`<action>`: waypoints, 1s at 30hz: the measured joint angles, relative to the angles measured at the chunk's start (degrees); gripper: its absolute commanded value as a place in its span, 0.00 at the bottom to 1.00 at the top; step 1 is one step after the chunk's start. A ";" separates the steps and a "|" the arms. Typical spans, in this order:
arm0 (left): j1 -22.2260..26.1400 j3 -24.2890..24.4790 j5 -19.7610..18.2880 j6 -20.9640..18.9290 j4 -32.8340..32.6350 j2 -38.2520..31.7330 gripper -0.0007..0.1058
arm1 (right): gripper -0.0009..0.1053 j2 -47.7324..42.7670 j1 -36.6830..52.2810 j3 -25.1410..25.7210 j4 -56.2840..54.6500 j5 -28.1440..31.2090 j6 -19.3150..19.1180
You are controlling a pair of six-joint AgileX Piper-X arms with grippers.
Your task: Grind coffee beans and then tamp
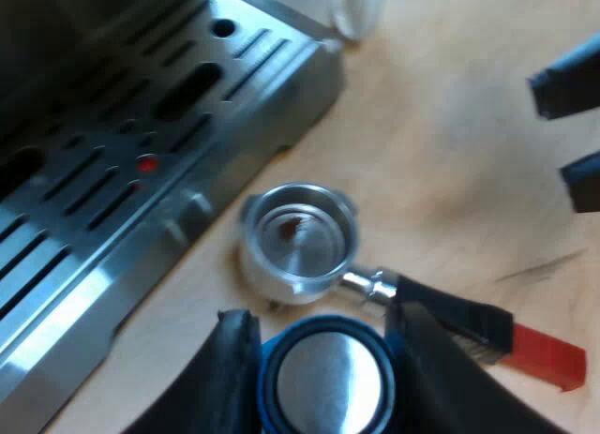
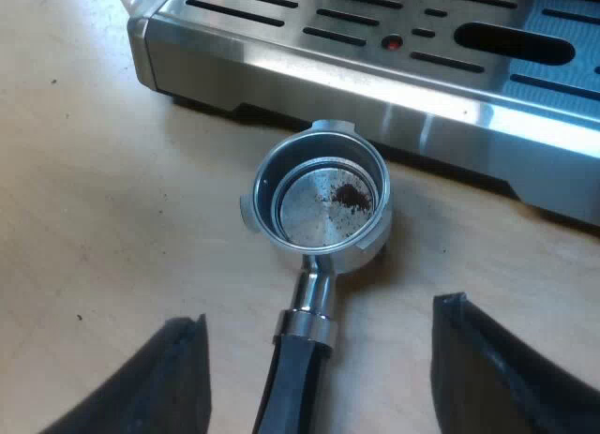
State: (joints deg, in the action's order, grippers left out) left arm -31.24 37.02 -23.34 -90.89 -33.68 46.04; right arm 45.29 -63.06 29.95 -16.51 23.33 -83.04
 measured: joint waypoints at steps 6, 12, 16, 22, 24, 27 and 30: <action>-4.58 1.70 2.18 0.00 3.87 4.63 0.13 | 0.51 0.00 0.00 0.00 0.00 0.00 -0.70; -5.48 3.89 2.43 0.19 4.85 8.42 0.13 | 0.51 0.00 0.00 -0.26 0.00 0.00 -0.94; -5.48 5.18 2.71 3.02 5.93 10.97 0.13 | 0.51 0.00 0.00 -0.26 0.00 0.00 -0.92; -5.48 6.58 2.80 5.60 6.83 13.32 0.13 | 0.51 0.00 0.00 -0.26 0.00 0.00 -0.92; -5.48 6.58 1.90 5.80 7.30 14.04 0.13 | 0.51 0.00 0.00 -0.26 0.00 0.00 -0.92; -5.68 6.58 0.80 5.86 8.24 15.21 0.13 | 0.51 0.00 0.00 -0.26 0.00 0.00 -0.92; -6.71 6.58 0.81 6.13 9.31 16.51 0.13 | 0.51 0.00 0.00 -0.26 0.00 0.00 -0.92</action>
State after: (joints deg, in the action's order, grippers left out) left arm -37.95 43.60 -22.53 -84.75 -24.37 62.54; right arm 45.29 -63.06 29.69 -16.51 23.33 -83.96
